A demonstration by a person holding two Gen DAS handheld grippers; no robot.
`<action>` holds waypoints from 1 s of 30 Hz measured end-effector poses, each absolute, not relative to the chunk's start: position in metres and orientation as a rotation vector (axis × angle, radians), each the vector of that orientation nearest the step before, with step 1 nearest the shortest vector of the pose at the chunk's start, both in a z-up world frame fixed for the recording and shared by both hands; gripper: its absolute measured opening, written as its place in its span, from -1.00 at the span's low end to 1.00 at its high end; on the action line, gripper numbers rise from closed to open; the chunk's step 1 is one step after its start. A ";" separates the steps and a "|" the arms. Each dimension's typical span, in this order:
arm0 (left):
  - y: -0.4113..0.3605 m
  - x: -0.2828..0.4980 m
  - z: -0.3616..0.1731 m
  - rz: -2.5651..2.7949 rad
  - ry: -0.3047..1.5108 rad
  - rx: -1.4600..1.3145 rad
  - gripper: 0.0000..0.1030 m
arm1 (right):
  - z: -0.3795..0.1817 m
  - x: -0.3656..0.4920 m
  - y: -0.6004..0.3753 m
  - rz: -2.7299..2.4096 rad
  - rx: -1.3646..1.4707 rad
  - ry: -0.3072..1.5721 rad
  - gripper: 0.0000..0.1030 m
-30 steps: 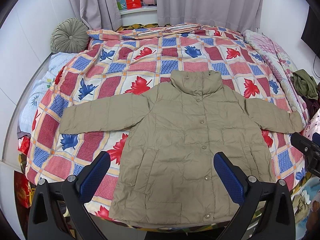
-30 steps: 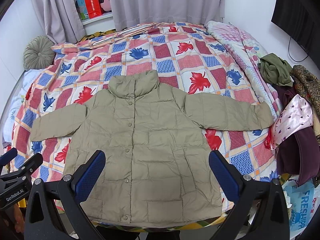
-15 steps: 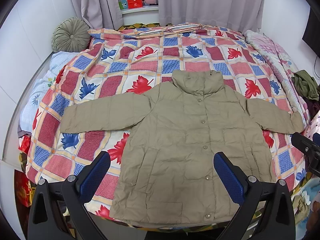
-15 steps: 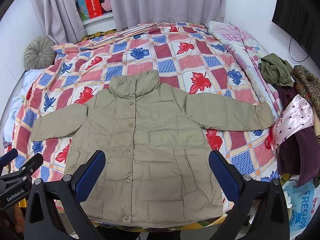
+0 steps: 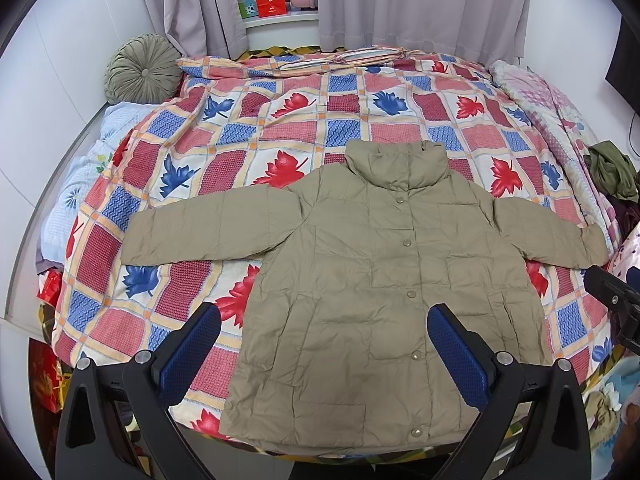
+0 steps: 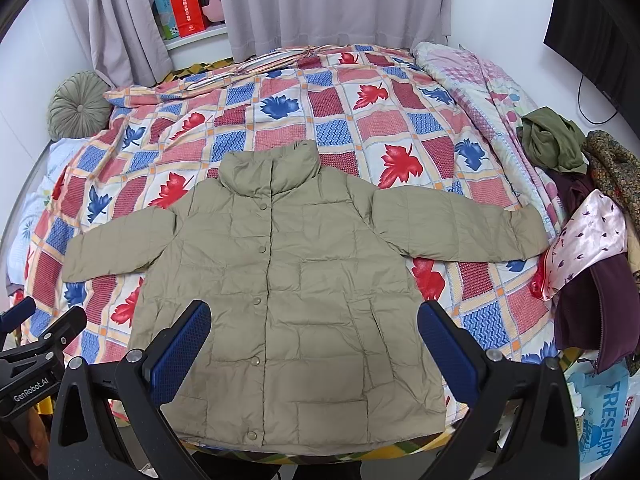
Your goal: Fold large clothes
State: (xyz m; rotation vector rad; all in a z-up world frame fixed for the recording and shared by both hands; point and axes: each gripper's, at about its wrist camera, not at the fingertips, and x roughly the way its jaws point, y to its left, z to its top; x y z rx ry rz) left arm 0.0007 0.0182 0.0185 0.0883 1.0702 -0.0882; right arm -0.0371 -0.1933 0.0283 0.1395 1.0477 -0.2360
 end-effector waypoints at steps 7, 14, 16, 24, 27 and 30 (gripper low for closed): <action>0.018 0.001 0.018 -0.089 1.070 0.089 1.00 | 0.029 -0.038 -0.193 -0.236 0.141 1.047 0.99; 0.018 0.001 0.018 -0.090 1.070 0.089 1.00 | 0.029 -0.038 -0.193 -0.236 0.139 1.047 0.99; 0.017 0.001 0.018 -0.090 1.071 0.089 1.00 | 0.030 -0.038 -0.193 -0.236 0.141 1.045 0.99; 0.018 0.000 0.018 -0.089 1.071 0.090 1.00 | 0.029 -0.039 -0.194 -0.234 0.141 1.047 0.99; 0.018 0.000 0.018 -0.089 1.070 0.088 1.00 | 0.028 -0.040 -0.194 -0.234 0.141 1.046 0.99; 0.018 0.000 0.018 -0.090 1.070 0.089 1.00 | 0.029 -0.039 -0.194 -0.235 0.140 1.047 0.99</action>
